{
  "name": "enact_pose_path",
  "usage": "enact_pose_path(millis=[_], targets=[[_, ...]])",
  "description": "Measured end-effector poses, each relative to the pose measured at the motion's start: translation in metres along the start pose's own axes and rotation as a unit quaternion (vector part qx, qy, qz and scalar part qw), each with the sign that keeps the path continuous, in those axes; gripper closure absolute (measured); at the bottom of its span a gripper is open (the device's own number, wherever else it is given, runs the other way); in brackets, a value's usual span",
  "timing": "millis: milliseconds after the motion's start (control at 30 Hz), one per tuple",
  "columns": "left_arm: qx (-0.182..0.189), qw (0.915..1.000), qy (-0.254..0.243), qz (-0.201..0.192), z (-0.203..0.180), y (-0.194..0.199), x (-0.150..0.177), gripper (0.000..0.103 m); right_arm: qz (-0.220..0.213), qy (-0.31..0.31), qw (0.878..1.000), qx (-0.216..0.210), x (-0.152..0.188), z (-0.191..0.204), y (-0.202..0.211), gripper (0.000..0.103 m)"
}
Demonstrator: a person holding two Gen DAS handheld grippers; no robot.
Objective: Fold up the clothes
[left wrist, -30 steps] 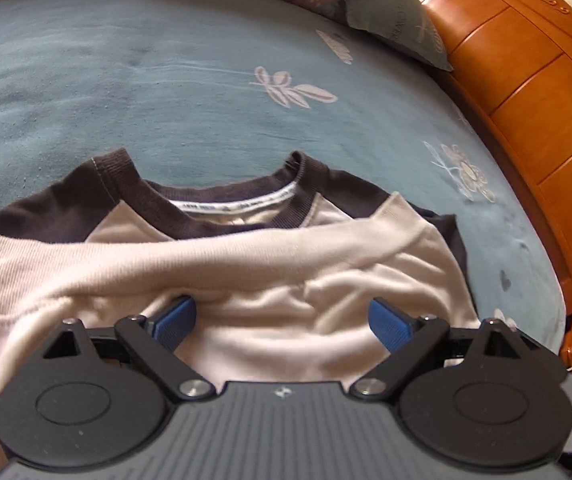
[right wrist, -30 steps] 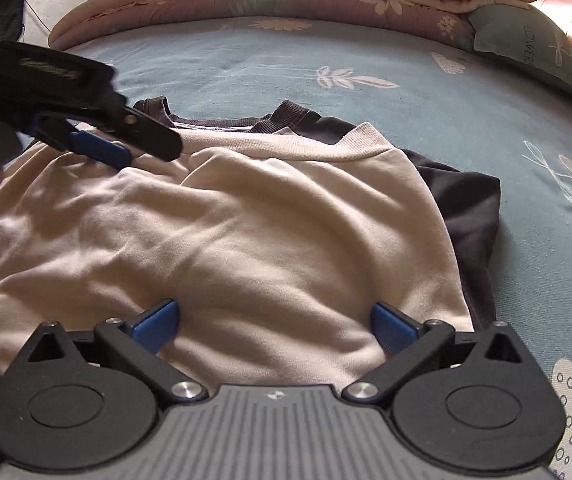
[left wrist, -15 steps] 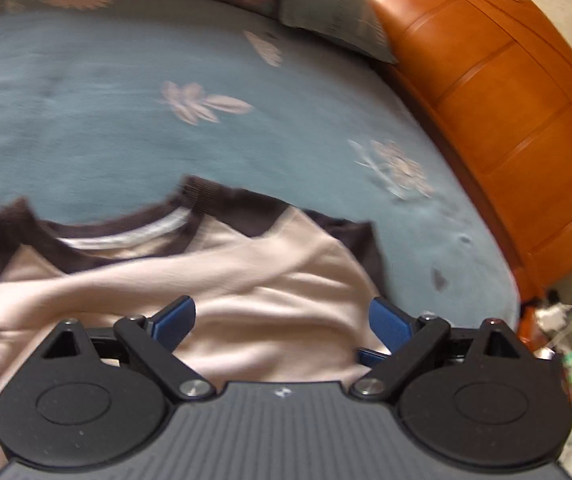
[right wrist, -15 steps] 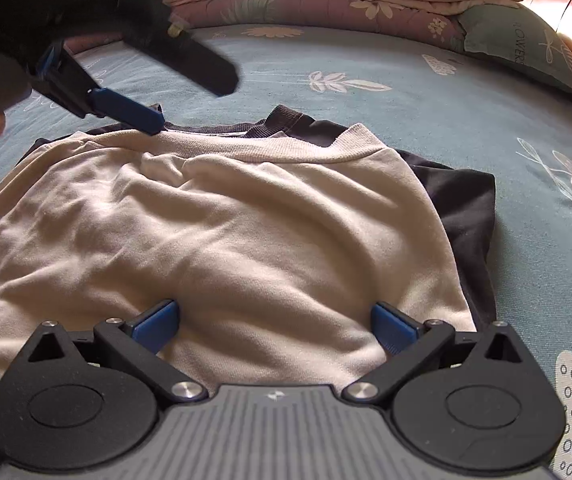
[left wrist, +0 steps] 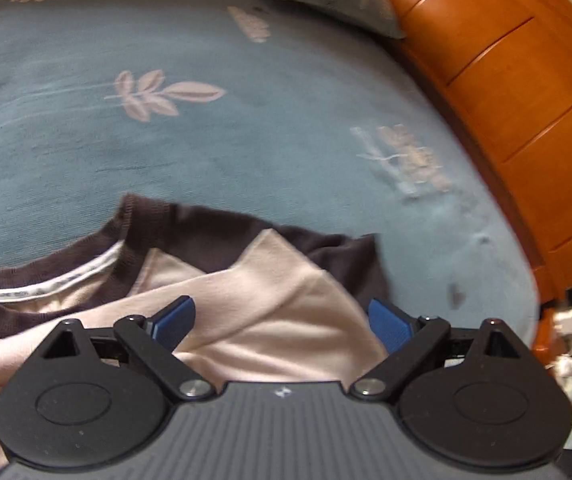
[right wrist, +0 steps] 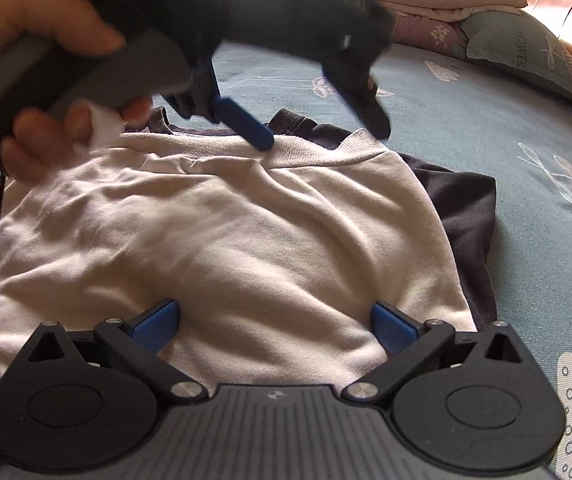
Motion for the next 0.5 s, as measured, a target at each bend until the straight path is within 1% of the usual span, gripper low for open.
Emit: enact_pose_path(millis=[100,200,300,400,433,500], targets=[[0.034,0.9993,-0.015,0.008,-0.018,0.004,0.004,0.009,-0.002,-0.001,1.0,0.0,-0.001,-0.001,-0.001,0.0],[0.032,0.9988,-0.017,0.032,-0.021,-0.014,0.012,0.009,-0.003,-0.001,1.0,0.001,0.0,0.001,0.0,0.0],[0.012,0.9987,-0.015,0.048,-0.014,-0.036,0.017,0.009,-0.005,-0.002,1.0,-0.001,0.001,-0.001,0.002,0.0],[-0.006,0.999,-0.02,0.039,-0.012,-0.041,0.013,0.009,-0.004,-0.001,1.0,-0.001,0.001,-0.001,0.002,0.0],[-0.012,0.9991,-0.021,0.036,-0.012,-0.039,0.011,0.009,-0.003,-0.001,1.0,-0.001,0.001,-0.001,0.002,0.0],[-0.021,0.9989,-0.031,0.026,-0.017,-0.024,0.006,0.009,0.001,-0.003,1.0,-0.002,-0.001,-0.001,0.004,0.0]])
Point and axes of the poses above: each gripper's, at about its wrist camera, not at the fingertips, and y roughly against the way its jaws point, z to its left, x to its underside, the point moved 7 cm from there along -y, roughly the way its jaws point, and after that the axes turned 5 degrees about -z, right-handed, at the moved point
